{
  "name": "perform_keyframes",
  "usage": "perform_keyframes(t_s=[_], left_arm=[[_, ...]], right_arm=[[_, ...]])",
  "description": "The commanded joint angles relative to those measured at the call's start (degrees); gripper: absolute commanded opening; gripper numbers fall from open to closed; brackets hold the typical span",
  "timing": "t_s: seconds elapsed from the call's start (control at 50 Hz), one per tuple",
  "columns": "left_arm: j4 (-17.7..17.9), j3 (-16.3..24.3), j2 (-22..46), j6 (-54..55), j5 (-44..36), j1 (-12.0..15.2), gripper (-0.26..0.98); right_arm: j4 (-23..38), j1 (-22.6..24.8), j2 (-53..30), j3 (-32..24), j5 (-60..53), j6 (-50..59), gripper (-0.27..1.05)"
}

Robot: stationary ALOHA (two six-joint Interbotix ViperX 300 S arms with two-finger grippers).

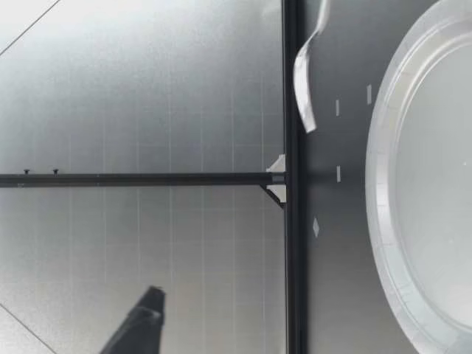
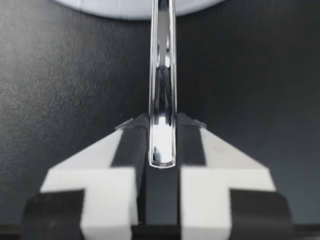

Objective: Pick up the fork and place it on the plate.

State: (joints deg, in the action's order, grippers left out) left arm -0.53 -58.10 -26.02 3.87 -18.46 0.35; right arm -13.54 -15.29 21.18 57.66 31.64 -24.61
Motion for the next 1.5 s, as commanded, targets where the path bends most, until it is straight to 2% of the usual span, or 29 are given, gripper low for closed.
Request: perform_keyframes(t_s=[0.0,0.36,0.6,1.1,1.22,1.36,1.48], left_arm=[[-0.18,1.23,-0.26,-0.18,-2.29,-0.26,0.75],[-0.70,1.32,2.72,-0.26,-3.43,-1.49,0.75],[-1.49,1.76,3.96,-2.37,-4.39,-1.49,0.75],[-1.49,1.05,4.04,-2.64,-5.01,-1.49,0.75],[-1.49,0.88,4.04,-2.64,-5.01,-1.49,0.75],[-1.49,0.70,4.04,-2.64,-5.01,-1.49,0.75],[-1.49,0.70,4.13,-2.64,-5.01,-1.49,0.75]], right_arm=[[0.09,-0.09,-1.05,0.00,0.00,2.46,0.08],[0.18,-0.09,-6.42,-0.79,4.83,10.37,0.08],[-0.09,-0.09,-7.12,-1.49,6.15,10.81,0.08],[-1.41,-0.09,-14.15,-4.39,8.09,10.90,0.10],[-1.41,-0.09,-13.62,-4.48,8.17,10.90,0.18],[-1.49,-0.09,-13.62,-4.57,8.26,10.99,0.36],[-1.49,-0.09,-14.06,-4.83,8.35,11.07,0.47]])
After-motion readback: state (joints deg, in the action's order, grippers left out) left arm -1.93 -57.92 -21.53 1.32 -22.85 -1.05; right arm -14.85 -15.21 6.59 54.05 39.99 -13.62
